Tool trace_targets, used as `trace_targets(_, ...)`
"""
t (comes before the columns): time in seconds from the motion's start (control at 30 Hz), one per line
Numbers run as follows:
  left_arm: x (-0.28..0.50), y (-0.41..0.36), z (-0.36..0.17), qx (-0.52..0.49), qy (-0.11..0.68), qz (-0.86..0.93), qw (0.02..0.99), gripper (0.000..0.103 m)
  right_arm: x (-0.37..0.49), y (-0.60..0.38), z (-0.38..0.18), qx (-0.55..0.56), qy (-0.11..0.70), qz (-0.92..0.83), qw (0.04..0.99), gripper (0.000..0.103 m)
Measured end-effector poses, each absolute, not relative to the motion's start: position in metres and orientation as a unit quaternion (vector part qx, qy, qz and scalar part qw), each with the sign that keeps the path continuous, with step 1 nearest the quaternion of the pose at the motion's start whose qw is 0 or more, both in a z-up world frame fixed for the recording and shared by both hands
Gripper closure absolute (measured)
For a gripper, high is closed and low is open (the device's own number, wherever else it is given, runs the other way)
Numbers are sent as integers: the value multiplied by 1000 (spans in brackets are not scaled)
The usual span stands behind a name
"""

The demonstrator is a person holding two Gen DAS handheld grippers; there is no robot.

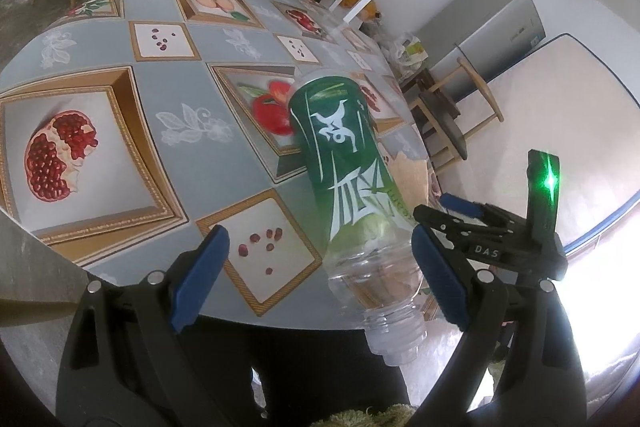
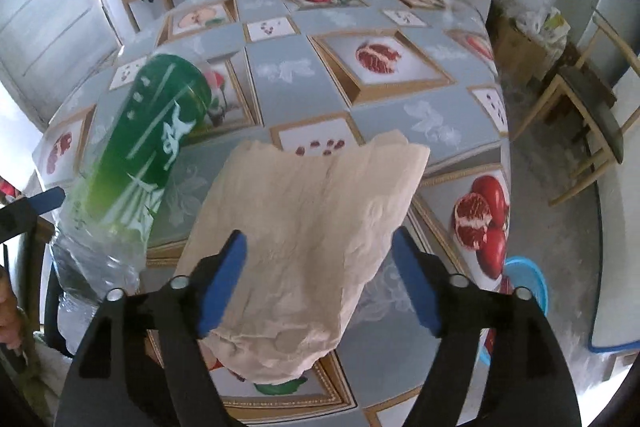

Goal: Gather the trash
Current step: 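Grasp the beige paper towel with the right gripper while the left holds the bottle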

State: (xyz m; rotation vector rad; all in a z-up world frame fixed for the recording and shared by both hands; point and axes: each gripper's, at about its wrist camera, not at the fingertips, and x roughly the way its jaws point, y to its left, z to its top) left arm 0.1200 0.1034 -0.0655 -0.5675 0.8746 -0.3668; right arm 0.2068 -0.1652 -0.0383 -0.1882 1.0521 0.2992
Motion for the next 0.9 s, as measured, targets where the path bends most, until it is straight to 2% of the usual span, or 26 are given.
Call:
trace_targets(0.33, 121, 102, -67, -271, 417, -176, 850, 15, 211, -134, -63, -156, 506, 191, 827, 22)
trace_targets(0.67, 124, 103, -72, -275, 420, -177, 846, 15, 217, -152, -64, -137, 505, 158, 837, 22)
trace_targets(0.9, 127, 100, -72, -273, 423, -178, 846, 15, 219, -155, -69, -84, 525, 193, 825, 11)
